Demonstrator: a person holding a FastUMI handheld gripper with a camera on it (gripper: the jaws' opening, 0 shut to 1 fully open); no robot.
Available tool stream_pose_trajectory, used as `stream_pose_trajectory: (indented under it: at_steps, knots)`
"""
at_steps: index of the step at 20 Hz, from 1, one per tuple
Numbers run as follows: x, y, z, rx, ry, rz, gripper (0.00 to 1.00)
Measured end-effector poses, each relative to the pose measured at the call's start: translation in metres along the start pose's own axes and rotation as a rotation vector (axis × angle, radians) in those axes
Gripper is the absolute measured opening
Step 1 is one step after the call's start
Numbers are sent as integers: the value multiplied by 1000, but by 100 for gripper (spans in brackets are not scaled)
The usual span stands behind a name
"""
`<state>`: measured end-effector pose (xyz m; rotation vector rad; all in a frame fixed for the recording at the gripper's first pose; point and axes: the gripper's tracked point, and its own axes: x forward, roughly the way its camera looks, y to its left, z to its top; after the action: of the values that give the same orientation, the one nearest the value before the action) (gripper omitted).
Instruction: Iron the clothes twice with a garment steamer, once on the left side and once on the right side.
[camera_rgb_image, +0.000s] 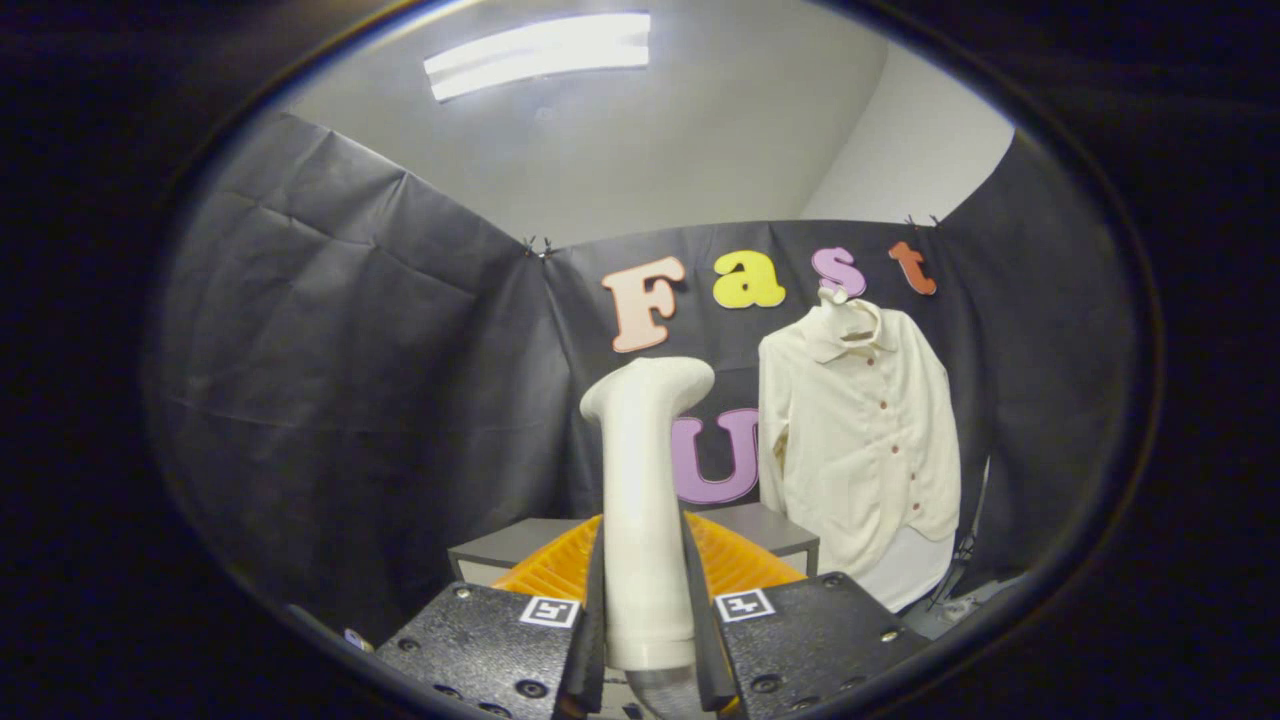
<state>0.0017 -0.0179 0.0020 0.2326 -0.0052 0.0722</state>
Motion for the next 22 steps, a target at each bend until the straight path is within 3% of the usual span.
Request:
stream_pose_trajectory:
  at_steps: [3, 11, 22]
  knots:
    - [-6, 18, 2, -10, 3, 18, 34]
    - [-14, 2, -2, -23, 6, -17, 33]
    - [-12, 16, -13, -45, 26, 5, 33]
